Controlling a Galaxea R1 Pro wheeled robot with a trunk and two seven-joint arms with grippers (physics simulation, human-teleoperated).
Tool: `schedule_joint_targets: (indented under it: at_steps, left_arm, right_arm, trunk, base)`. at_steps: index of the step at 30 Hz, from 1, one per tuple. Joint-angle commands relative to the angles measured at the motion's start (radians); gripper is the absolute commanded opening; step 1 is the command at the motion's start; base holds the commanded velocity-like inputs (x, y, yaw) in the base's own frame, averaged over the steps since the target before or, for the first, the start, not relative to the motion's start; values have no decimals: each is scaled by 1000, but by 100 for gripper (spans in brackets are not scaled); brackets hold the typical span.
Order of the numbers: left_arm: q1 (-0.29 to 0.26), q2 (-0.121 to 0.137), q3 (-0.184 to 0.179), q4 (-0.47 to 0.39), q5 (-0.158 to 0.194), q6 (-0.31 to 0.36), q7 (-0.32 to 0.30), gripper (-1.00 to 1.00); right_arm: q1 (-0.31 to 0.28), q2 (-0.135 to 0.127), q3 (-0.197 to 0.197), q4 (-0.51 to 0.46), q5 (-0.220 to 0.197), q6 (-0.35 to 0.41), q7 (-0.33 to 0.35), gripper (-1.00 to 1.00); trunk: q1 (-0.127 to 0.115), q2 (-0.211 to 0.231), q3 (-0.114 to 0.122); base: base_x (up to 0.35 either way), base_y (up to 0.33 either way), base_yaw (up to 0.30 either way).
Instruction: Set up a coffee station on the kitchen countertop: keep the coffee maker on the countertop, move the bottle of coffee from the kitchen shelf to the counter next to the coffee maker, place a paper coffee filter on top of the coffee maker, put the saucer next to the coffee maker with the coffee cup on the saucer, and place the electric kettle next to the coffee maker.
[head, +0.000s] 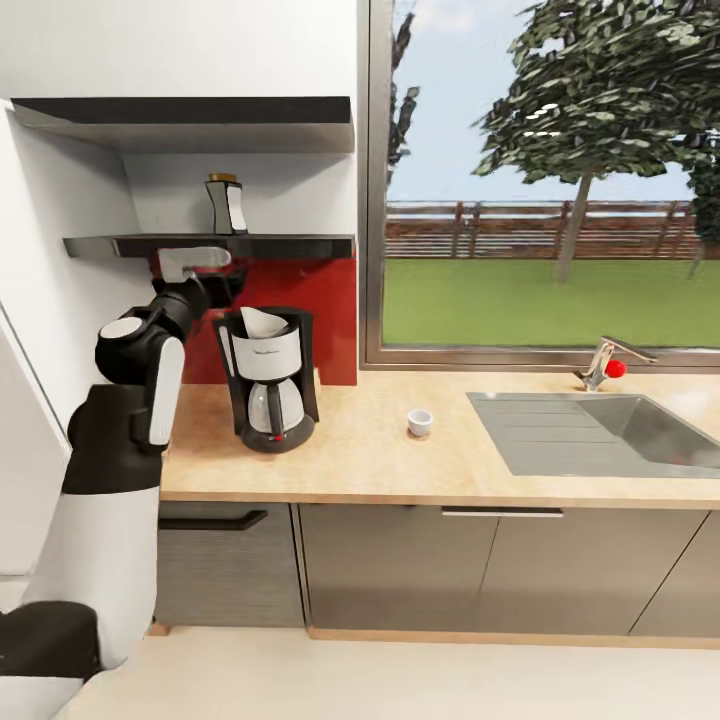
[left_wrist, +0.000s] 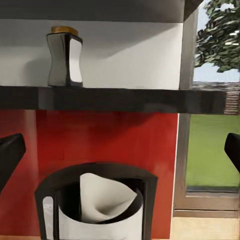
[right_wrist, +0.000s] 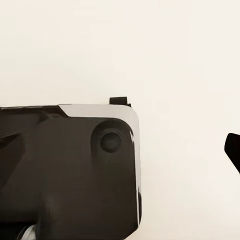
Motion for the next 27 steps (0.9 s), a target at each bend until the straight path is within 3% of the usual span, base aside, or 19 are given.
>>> schedule_joint_targets:
  at_steps: [1, 5, 10, 13, 16, 18, 22, 27]
  left_arm:
    - [-19, 0, -1, 4, 6, 16, 2, 100]
    - [-150, -19, -1, 74, 1, 73, 8, 100]
    - [-322, -50, 3, 271, -22, 85, 11, 100]
    - [-414, -66, 8, 379, -60, 85, 19, 100]
    - [-496, -84, 9, 486, -121, 79, 48, 100]
    - [-517, -86, 11, 524, -142, 76, 57, 100]
    - [-502, -72, 29, 546, -155, 87, 71, 100]
    - [-479, -52, 13, 574, -178, 95, 94, 100]
  right_arm:
    - [-1, 1, -6, 1, 0, -4, 5, 100]
    - [-1, 2, -7, 1, -1, -4, 5, 100]
    - [-1, 0, -8, 1, -1, -4, 2, 100]
    - [-1, 0, -8, 1, -1, -4, 2, 100]
    - [0, 0, -8, 1, -1, -4, 2, 100]
    - [0, 0, -8, 1, -1, -4, 2, 100]
    - [23, 7, -6, 1, 0, -4, 3, 100]
    - [22, 4, -6, 0, -1, -3, 3, 100]
  trunk:
    - [1, -2, -3]
    - [1, -2, -3]
    - [1, -2, -3]
    - [1, -2, -3]
    - [1, -2, -3]
    - [1, -2, -3]
    - [1, -2, -3]
    - [1, -2, -3]
  base:
    - [0, 0, 0]
    - [0, 0, 0]
    - [0, 0, 0]
    - [0, 0, 0]
    - [0, 0, 0]
    - [0, 0, 0]
    - [0, 0, 0]
    - [0, 0, 0]
